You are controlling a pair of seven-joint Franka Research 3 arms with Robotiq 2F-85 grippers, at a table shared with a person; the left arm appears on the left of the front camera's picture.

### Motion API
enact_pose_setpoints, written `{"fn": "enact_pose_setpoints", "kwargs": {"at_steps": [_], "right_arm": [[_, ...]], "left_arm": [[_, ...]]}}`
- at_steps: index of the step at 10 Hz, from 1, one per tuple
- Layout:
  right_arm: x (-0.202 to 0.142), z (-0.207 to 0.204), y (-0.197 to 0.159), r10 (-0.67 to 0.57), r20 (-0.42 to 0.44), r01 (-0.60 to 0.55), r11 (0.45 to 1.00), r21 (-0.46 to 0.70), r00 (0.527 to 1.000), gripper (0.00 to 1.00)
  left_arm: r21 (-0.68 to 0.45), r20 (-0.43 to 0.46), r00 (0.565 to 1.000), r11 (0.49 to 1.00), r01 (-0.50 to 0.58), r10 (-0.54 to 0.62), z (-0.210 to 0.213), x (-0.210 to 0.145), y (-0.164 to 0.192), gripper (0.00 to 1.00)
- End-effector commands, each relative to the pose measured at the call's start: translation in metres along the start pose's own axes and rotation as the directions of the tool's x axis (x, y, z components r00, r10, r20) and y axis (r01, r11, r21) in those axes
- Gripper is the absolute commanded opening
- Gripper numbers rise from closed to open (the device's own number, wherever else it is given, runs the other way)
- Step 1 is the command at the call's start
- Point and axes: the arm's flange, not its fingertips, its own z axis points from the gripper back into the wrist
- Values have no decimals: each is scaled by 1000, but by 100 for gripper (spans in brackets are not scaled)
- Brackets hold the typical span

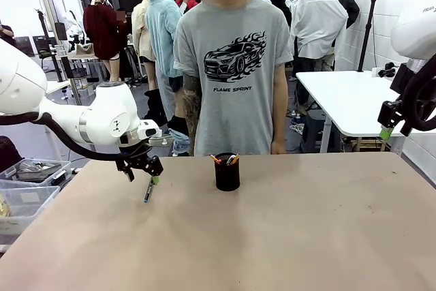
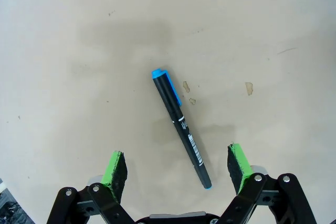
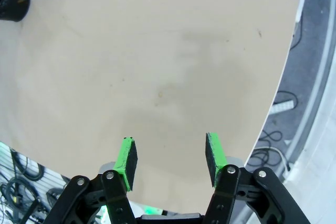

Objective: Place the pens into the pen holder.
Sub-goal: Pick up a writing instrument from the table and place it into the Pen holder.

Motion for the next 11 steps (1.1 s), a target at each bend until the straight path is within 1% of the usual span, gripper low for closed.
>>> {"fn": "enact_pose_setpoints", "kwargs": {"at_steps": [1, 6, 7, 11], "right_arm": [[-1, 0, 0, 0, 2, 0, 1000, -7, 1000, 66], [-1, 0, 0, 0, 2, 0, 1000, -7, 1000, 66], [-1, 0, 0, 0, 2, 0, 1000, -7, 1000, 66], [-1, 0, 0, 0, 2, 0, 1000, -7, 1000, 66]], "left_arm": [[-2, -13, 1000, 1000, -23, 23, -13, 14, -4, 100], [21, -39, 998, 999, -39, 39, -22, 21, -3, 100], [13, -46, 998, 999, -29, 30, -22, 21, -5, 93], [16, -54, 998, 999, -33, 33, -22, 23, -6, 19]]}}
